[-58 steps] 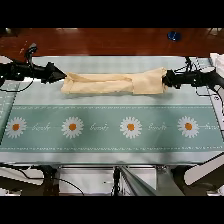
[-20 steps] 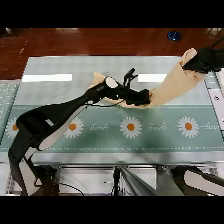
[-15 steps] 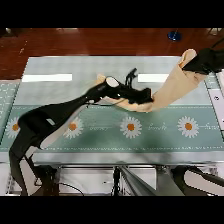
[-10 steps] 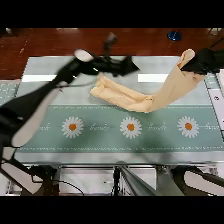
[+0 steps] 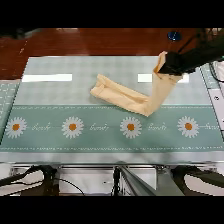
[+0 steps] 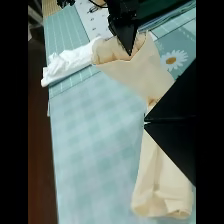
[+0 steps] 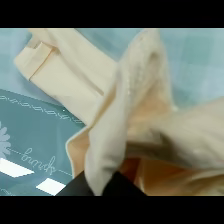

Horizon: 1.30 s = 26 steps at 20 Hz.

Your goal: Fold the shirts.

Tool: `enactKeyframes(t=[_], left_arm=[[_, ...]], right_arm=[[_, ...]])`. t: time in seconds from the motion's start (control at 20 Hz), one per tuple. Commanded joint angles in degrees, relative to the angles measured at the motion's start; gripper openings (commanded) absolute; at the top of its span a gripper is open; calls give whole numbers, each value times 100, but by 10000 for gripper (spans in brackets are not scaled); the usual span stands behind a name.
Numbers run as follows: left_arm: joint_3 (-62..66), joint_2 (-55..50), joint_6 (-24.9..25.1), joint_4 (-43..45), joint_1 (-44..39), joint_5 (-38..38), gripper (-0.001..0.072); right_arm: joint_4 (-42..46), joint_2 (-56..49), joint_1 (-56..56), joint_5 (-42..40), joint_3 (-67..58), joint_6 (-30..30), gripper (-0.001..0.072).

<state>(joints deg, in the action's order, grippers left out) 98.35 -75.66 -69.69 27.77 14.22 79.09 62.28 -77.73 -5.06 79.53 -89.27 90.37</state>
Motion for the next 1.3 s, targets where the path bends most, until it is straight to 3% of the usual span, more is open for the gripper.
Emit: enactKeyframes(t=[0.0,0.35,0.4,0.5,0.65,0.85,1.0,1.05,1.15,1.2,1.25], left_arm=[[4,708,70,146,925,531,26],[-13,844,155,162,656,820,26],[-13,844,157,236,542,822,26],[-13,844,155,664,273,824,26],[-15,824,153,1333,-192,861,26],[-542,802,175,1467,-791,767,26],[-1377,704,328,1941,-1217,201,33],[-1602,584,328,2079,-1327,22,81],[-1834,192,328,2103,-1504,-114,308],[-1825,-66,358,2094,-1591,-125,357],[-1825,-295,560,2065,-1672,-234,357]], right_arm=[[133,-413,-688,-785,2,640,17],[-619,-1587,-1932,-2813,2,1309,18],[-802,-1773,-2063,-3136,2,1309,74],[-1244,-2116,-2262,-3585,2,1399,464],[-1665,-2267,-2363,-3998,0,981,486],[-1784,-1779,-2151,-4684,0,625,485],[-1720,-1233,-1593,-4328,0,610,484],[-1611,-1047,-1309,-3904,0,599,484],[-1051,-726,-713,-2688,0,599,483],[-688,-599,-437,-2000,0,590,482],[-234,-487,-168,-1263,2,535,478]])
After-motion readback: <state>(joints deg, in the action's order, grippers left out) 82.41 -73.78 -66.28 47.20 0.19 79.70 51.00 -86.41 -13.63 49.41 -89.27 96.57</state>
